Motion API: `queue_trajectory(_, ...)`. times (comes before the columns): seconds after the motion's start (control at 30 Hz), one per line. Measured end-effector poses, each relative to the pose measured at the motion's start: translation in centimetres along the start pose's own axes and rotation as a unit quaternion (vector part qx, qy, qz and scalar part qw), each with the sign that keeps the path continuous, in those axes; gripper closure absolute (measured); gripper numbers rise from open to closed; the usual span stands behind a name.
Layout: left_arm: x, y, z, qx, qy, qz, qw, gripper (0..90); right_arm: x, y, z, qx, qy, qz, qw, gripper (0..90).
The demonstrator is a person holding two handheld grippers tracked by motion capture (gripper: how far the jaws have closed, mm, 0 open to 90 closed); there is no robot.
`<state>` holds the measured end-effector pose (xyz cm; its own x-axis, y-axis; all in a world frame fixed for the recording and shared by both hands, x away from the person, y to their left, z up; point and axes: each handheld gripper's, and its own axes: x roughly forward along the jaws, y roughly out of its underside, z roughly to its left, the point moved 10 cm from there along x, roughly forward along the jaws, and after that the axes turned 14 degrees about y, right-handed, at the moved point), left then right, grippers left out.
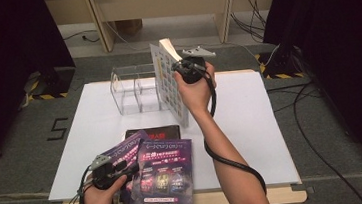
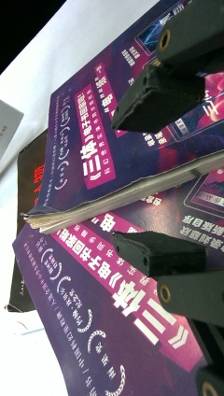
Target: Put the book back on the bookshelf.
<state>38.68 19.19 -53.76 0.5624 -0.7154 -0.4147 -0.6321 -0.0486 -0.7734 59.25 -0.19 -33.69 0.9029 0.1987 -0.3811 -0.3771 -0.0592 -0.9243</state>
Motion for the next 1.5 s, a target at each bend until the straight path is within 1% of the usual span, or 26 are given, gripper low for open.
queue_trajectory(0.13,0.0,0.1,0.0,0.001,0.0,0.001,1.0,38.1,-0.2,0.3,-0.2,-0.005,0.006,-0.003,1.0,74.2)
queue_trajectory(0.23,0.0,0.1,-0.1,0.002,0.0,0.0,1.0,38.1,-0.4,0.7,-0.4,-0.009,0.011,0.002,0.9999,73.7)
queue_trajectory(0.37,0.1,0.1,-0.2,0.003,0.001,0.001,1.0,38.1,-0.8,1.5,-0.9,-0.001,0.011,0.02,0.9997,71.7)
queue_trajectory(0.53,0.2,0.2,-0.3,0.001,0.001,0.001,1.0,38.1,-1.2,2.0,-1.5,0.001,0.015,0.016,0.9998,68.7)
queue_trajectory(0.57,0.2,0.2,-0.2,0.001,0.001,0.002,1.0,38.1,-1.2,2.0,-1.6,0.0,0.016,0.015,0.9998,67.9)
queue_trajectory(0.63,0.2,0.2,-0.2,0.001,0.001,0.002,1.0,38.1,-1.4,1.9,-1.6,0.003,0.01,0.011,0.9999,66.2)
queue_trajectory(0.7,0.1,0.2,-0.2,0.001,0.001,0.002,1.0,38.1,-1.5,1.8,-1.6,-0.002,0.011,0.009,0.9999,65.1)
queue_trajectory(0.9,0.0,0.1,-0.2,0.004,0.0,0.001,1.0,38.1,-1.6,1.5,-1.7,-0.003,0.013,0.006,0.9999,63.2)
queue_trajectory(1.1,0.0,0.1,-0.2,0.005,-0.001,0.002,1.0,38.1,-1.3,1.1,-1.6,-0.008,0.016,0.015,0.9997,61.8)
queue_trajectory(1.23,0.0,0.1,-0.2,0.006,-0.002,0.002,1.0,38.1,-0.8,1.1,-1.5,-0.007,0.015,0.024,0.9996,62.8)
queue_trajectory(1.37,0.0,0.1,-0.1,0.006,-0.003,0.0,1.0,38.1,-0.5,1.3,-1.4,-0.007,0.014,0.029,0.9995,73.2)
queue_trajectory(1.5,0.0,0.1,-0.1,0.006,-0.002,0.003,1.0,38.1,-0.6,1.2,-1.2,-0.007,0.012,0.036,0.9993,74.4)
